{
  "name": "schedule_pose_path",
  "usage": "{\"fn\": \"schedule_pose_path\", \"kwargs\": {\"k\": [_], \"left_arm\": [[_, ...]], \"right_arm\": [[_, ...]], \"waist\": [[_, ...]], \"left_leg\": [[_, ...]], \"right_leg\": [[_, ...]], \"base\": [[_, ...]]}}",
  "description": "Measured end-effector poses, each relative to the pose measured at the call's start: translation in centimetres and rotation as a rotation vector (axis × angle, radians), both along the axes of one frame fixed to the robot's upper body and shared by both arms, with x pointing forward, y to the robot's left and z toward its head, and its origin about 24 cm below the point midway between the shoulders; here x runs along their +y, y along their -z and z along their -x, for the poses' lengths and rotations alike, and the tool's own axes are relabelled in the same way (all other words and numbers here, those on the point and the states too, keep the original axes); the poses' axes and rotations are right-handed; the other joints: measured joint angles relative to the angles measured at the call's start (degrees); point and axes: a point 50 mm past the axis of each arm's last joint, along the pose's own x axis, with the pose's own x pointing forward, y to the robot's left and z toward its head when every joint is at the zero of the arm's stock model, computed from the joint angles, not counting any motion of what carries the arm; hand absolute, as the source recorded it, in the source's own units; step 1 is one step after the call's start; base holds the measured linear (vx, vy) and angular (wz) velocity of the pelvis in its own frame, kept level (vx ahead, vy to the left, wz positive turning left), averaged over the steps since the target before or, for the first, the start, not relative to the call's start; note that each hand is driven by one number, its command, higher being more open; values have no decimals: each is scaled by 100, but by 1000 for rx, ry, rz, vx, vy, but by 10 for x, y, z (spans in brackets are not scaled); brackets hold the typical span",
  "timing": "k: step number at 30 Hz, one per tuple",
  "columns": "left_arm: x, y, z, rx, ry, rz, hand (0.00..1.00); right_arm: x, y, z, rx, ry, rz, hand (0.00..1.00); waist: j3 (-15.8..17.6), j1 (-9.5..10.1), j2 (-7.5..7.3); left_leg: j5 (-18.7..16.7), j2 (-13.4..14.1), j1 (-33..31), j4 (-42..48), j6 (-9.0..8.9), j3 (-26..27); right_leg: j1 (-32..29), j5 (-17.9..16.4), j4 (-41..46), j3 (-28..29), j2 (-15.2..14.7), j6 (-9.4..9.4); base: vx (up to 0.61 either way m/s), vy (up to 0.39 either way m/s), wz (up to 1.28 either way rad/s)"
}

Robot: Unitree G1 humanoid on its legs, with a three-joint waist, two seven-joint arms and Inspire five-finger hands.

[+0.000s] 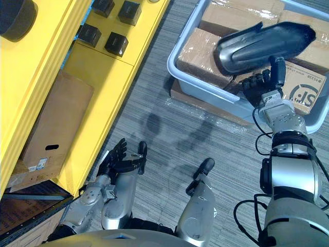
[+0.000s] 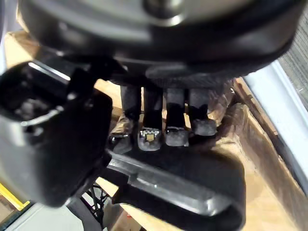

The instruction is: Walk over and take three plastic housings, then place them on the shelf

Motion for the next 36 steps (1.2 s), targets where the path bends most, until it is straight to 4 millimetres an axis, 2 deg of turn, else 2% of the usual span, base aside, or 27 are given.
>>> {"fn": "schedule_pose_path", "kwargs": {"k": [5, 9, 14, 19, 20, 24, 27, 31, 36], "left_arm": [[2, 0, 0, -3, -3, -5, 100], [5, -2, 0, -7, -4, -10, 100], [11, -5, 0, -20, 1, -25, 100], [18, -4, 2, -20, -20, -44, 100], [19, -5, 4, -20, -26, -42, 100], [21, -6, 12, -20, -28, -37, 100], [21, -10, 15, -34, -28, -31, 100], [25, -16, 15, -50, -42, -27, 100], [28, -17, 17, -55, -47, -43, 100]], "right_arm": [[1, 6, 0, 19, 5, 34, 0], [8, 18, -2, 59, 7, 66, 0], [6, 26, -1, 169, 69, 191, 0], [1, 24, 1, 215, 144, 274, 0], [0, 20, 1, 220, 169, 310, 100], [2, 8, -1, 224, 205, 421, 100], [1, -7, 1, 212, 271, 611, 100], [5, -24, 8, 173, 355, 777, 100], [23, -57, 13, 51, 424, 996, 100]], "waist": [[-10, 17, -50], [-14, 16, -191], [-12, 18, -397], [-8, -9, -579], [0, -33, -645], [1, -139, -839], [1, -169, -962], [6, -218, -1075], [19, -332, -1183]], "left_leg": [[15, 46, 11, 7, -20, -38], [40, 55, 142, -60, -31, -20], [56, 79, 223, -79, -40, -9], [59, 146, 421, -137, -53, 34], [65, 147, 491, -189, -65, 51], [65, 145, 675, -285, -68, 118], [72, 155, 807, -355, -83, 163], [75, 161, 899, -391, -89, 204], [55, 168, 923, -388, -94, 255]], "right_leg": [[34, 17, -5, 3, 61, -21], [129, 20, -19, 24, 71, -33], [214, 31, -70, 35, 103, -54], [353, 27, -109, 77, 172, -75], [405, 21, -122, 84, 174, -81], [550, 17, -226, 110, 181, -85], [624, 21, -243, 154, 189, -77], [673, 25, -250, 190, 190, -70], [690, 39, -305, 235, 197, -48]], "base": [[-7, 3, 0], [0, 0, 0], [1, 5, -1], [0, 8, -6], [0, 0, 0], [-3, 10, -3], [14, 16, -6], [19, 17, -4], [8, 14, -3]]}}
